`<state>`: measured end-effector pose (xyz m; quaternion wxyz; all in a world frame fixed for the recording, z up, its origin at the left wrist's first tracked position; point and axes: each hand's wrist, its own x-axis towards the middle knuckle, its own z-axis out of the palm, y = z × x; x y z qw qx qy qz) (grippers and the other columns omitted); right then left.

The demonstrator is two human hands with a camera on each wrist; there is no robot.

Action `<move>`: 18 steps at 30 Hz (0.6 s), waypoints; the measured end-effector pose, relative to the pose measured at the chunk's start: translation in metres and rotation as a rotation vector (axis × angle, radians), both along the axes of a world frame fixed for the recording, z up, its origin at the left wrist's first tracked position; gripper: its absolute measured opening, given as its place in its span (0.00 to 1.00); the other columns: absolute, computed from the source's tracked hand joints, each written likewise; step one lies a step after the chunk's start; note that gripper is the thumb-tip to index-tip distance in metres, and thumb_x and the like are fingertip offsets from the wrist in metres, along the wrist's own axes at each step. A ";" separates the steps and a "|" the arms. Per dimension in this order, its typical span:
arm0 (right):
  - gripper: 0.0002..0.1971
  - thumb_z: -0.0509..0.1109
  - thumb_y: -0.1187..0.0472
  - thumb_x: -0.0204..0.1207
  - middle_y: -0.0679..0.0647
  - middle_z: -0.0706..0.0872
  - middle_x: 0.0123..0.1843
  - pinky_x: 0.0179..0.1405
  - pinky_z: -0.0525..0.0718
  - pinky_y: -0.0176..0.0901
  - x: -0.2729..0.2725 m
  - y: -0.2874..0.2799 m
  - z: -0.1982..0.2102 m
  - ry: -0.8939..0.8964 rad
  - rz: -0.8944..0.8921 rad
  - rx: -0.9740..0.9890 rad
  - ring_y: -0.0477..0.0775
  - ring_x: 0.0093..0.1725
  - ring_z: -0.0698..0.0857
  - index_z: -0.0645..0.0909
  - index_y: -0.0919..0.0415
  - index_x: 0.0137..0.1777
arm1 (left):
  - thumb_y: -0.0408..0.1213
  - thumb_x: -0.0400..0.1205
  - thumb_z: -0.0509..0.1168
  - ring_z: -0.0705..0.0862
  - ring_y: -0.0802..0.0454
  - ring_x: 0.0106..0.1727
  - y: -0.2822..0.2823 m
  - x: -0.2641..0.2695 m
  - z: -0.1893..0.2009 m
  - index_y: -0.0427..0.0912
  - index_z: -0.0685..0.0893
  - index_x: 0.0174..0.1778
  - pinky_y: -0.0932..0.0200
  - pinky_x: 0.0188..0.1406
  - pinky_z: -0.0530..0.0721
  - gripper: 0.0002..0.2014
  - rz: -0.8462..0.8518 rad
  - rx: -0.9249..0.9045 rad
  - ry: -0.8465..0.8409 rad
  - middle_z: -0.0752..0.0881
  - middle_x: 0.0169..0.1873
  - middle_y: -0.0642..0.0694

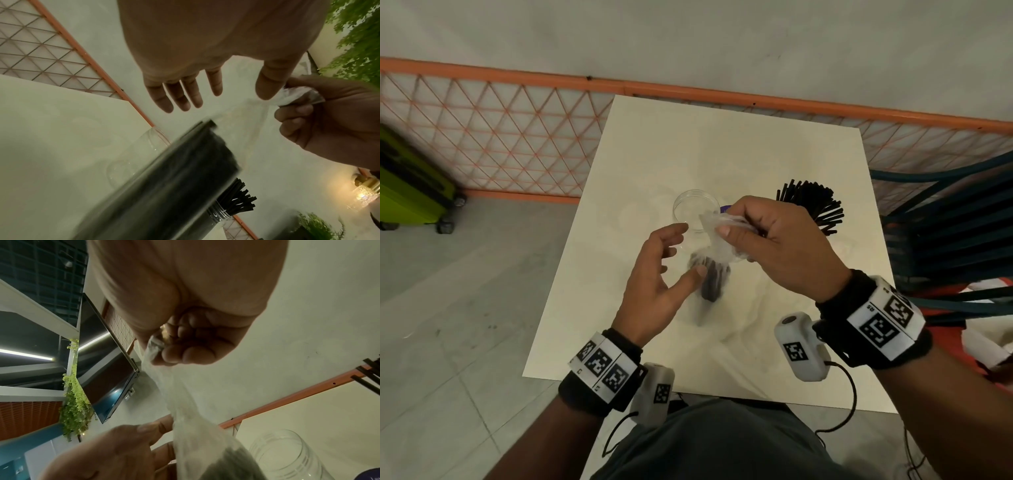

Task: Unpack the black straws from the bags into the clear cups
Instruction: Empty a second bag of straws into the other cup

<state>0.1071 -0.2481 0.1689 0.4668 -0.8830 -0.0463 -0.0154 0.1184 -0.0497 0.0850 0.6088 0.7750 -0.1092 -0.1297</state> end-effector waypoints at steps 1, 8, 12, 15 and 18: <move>0.08 0.69 0.56 0.81 0.43 0.85 0.30 0.33 0.82 0.42 0.000 0.001 -0.001 -0.006 0.002 -0.009 0.43 0.31 0.83 0.85 0.59 0.45 | 0.58 0.72 0.69 0.78 0.58 0.68 0.001 -0.001 -0.001 0.61 0.72 0.73 0.62 0.57 0.76 0.31 0.001 -0.002 0.002 0.80 0.68 0.56; 0.09 0.69 0.54 0.82 0.44 0.84 0.29 0.35 0.86 0.56 0.003 0.006 0.000 -0.006 -0.006 -0.012 0.45 0.29 0.82 0.83 0.57 0.43 | 0.63 0.70 0.71 0.76 0.61 0.71 0.012 -0.004 -0.008 0.62 0.69 0.75 0.61 0.61 0.75 0.37 -0.020 0.051 0.009 0.78 0.71 0.57; 0.09 0.70 0.54 0.81 0.54 0.86 0.31 0.34 0.84 0.59 0.003 0.012 0.001 -0.015 0.025 0.009 0.58 0.31 0.83 0.83 0.58 0.43 | 0.67 0.65 0.74 0.74 0.58 0.74 0.010 -0.006 -0.016 0.63 0.65 0.78 0.55 0.67 0.76 0.45 -0.089 0.144 -0.014 0.74 0.75 0.60; 0.09 0.69 0.54 0.81 0.55 0.85 0.31 0.34 0.83 0.58 0.002 0.015 0.002 -0.014 0.028 0.006 0.58 0.31 0.83 0.83 0.59 0.43 | 0.71 0.60 0.76 0.74 0.57 0.75 0.003 -0.010 -0.020 0.61 0.65 0.78 0.48 0.72 0.77 0.51 -0.134 0.183 -0.036 0.75 0.74 0.61; 0.08 0.70 0.55 0.81 0.51 0.84 0.30 0.34 0.84 0.54 0.003 0.016 0.004 -0.014 0.041 0.014 0.52 0.29 0.82 0.84 0.59 0.43 | 0.69 0.59 0.79 0.78 0.59 0.70 -0.006 -0.013 -0.026 0.57 0.67 0.77 0.52 0.68 0.80 0.51 -0.124 0.188 -0.025 0.79 0.70 0.61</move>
